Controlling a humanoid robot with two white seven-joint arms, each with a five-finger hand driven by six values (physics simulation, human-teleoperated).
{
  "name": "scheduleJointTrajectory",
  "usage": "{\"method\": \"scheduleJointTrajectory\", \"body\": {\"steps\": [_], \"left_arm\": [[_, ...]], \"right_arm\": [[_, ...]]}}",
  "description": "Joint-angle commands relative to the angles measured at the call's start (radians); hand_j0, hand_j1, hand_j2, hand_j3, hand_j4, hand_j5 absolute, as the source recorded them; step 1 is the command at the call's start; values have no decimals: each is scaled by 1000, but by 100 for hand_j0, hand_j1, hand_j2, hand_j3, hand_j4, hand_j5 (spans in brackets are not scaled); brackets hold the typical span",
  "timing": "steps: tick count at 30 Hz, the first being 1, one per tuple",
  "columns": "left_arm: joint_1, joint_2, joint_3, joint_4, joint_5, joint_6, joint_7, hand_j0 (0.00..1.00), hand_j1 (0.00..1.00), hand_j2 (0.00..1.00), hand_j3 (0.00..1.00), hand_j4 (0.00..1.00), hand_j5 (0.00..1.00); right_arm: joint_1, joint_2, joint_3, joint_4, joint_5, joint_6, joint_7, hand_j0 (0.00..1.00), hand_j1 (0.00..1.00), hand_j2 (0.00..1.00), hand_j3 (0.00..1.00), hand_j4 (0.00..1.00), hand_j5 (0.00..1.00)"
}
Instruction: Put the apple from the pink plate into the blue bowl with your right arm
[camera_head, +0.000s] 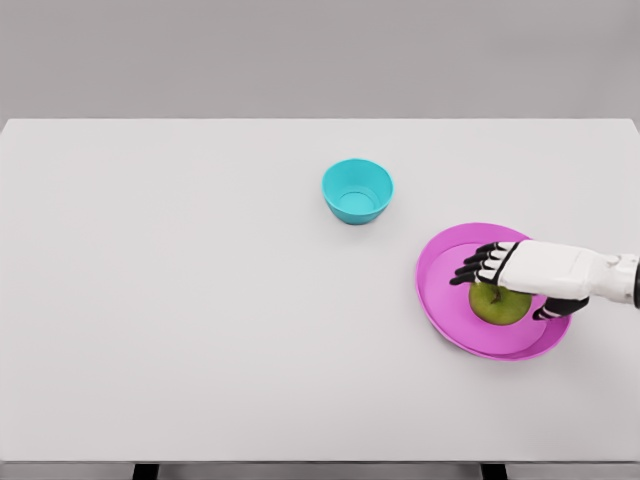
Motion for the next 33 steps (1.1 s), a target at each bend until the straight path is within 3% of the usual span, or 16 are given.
{"method": "scheduleJointTrajectory", "body": {"steps": [1, 13, 17, 19, 28, 33], "left_arm": [[0, 0, 0, 0, 0, 1, 1, 100, 100, 100, 100, 100, 100], [0, 0, 0, 0, 0, -1, -1, 100, 100, 100, 100, 100, 100], [0, 0, 0, 0, 0, -1, -1, 100, 100, 100, 100, 100, 100], [0, 0, 0, 0, 0, -1, -1, 100, 100, 100, 100, 100, 100], [0, 0, 0, 0, 0, -1, -1, 100, 100, 100, 100, 100, 100], [0, 0, 0, 0, 0, 1, -1, 100, 100, 100, 100, 100, 100]], "right_arm": [[0, 2, 12, 4, -5, 2, 0, 100, 100, 100, 100, 100, 100], [-5, 3, 31, 13, -5, 2, -2, 100, 100, 100, 100, 100, 100], [-5, 3, 31, 18, -5, 2, -2, 61, 61, 61, 61, 61, 61], [-5, 3, 31, 16, -5, 2, -2, 51, 51, 51, 51, 51, 51], [-24, 2, 18, 18, -13, 2, -2, 51, 51, 51, 51, 51, 51], [-110, 26, 15, 62, -24, 2, -2, 52, 52, 52, 52, 52, 52]]}}
